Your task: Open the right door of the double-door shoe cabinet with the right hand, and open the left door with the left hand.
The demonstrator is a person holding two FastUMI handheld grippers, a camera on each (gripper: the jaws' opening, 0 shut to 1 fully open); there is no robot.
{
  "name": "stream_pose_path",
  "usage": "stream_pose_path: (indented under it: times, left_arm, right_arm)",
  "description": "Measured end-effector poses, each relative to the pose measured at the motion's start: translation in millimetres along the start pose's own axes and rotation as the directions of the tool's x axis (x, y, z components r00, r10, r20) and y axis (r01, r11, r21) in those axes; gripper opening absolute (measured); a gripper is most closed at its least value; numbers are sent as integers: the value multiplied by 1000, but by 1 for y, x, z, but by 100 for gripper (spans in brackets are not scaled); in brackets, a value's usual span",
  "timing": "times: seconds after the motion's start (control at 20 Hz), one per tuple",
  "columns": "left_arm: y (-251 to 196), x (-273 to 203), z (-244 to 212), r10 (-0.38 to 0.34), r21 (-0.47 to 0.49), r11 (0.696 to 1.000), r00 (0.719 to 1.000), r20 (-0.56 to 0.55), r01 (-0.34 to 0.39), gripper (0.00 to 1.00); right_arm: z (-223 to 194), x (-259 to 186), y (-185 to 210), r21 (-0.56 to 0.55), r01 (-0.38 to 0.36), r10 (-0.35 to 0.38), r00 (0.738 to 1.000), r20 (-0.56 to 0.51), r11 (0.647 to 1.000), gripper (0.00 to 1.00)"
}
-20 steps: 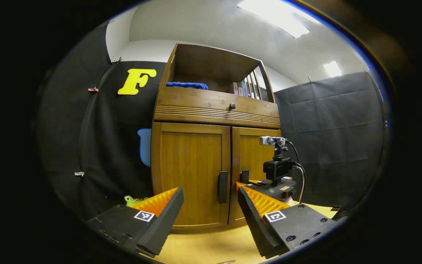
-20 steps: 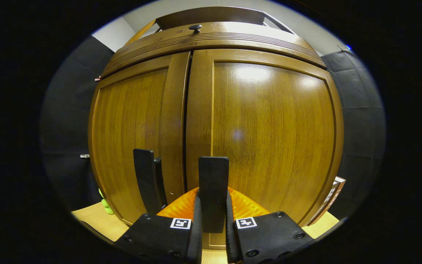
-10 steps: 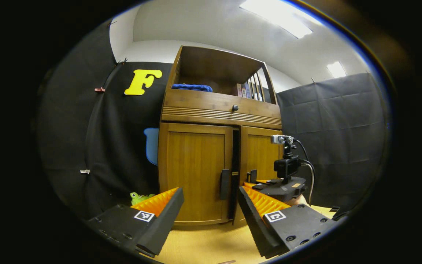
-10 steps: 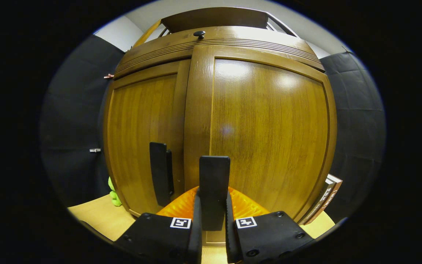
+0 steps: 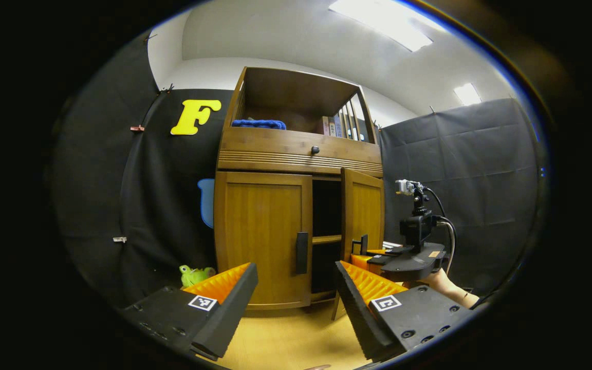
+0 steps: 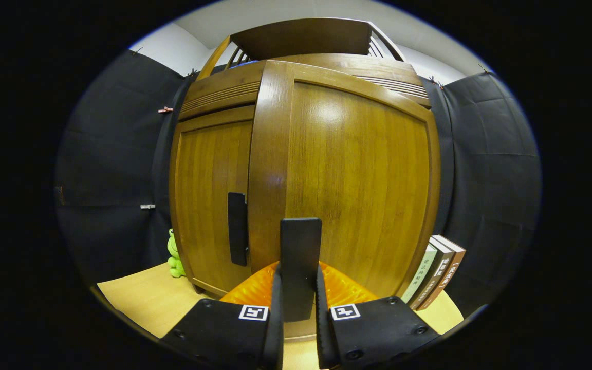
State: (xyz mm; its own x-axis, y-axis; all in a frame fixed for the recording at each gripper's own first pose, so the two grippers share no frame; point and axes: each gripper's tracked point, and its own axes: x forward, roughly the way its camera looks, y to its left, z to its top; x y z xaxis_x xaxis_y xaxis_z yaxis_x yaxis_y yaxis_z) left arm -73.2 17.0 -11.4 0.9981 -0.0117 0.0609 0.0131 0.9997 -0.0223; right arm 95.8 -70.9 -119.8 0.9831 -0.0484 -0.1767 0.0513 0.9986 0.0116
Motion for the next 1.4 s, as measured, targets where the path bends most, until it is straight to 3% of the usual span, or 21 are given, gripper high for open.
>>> stream_pose_path:
  times: [0.55, 0.6, 0.9, 1.2, 1.25, 1.3, 1.4]
  left_arm:
    - [-40, 1, -18, -88, 5, 996, 996, -8, 88, 93]
    - [-42, 1, -20, -89, 10, 996, 996, -12, 89, 93]
    - [-39, 1, -21, -80, 12, 997, 997, -3, 80, 93]
    - [-28, 2, -19, -61, -8, 998, 998, 9, 61, 93]
    - [-26, 2, -19, -52, -8, 999, 999, 9, 52, 93]
    - [-23, 1, -22, -44, -7, 999, 999, 9, 44, 93]
    - [-20, 0, -24, -33, -13, 999, 999, 10, 33, 93]
  right_arm:
    - [2, -64, -40, 2, 77, -77, 997, 25, 997, 24]
    - [2, -66, -43, 0, 82, -82, 996, 26, 997, 29]
    - [2, -80, -56, 16, 88, -89, 996, 22, 996, 24]
    - [-8, -96, -77, -22, 155, -155, 988, 0, 988, 28]
    - [-7, -98, -81, -23, 165, -165, 986, 0, 986, 24]
    - [-7, -101, -85, -26, 174, -174, 985, -2, 984, 28]
    - [-7, -106, -94, -30, 192, -193, 981, -2, 981, 24]
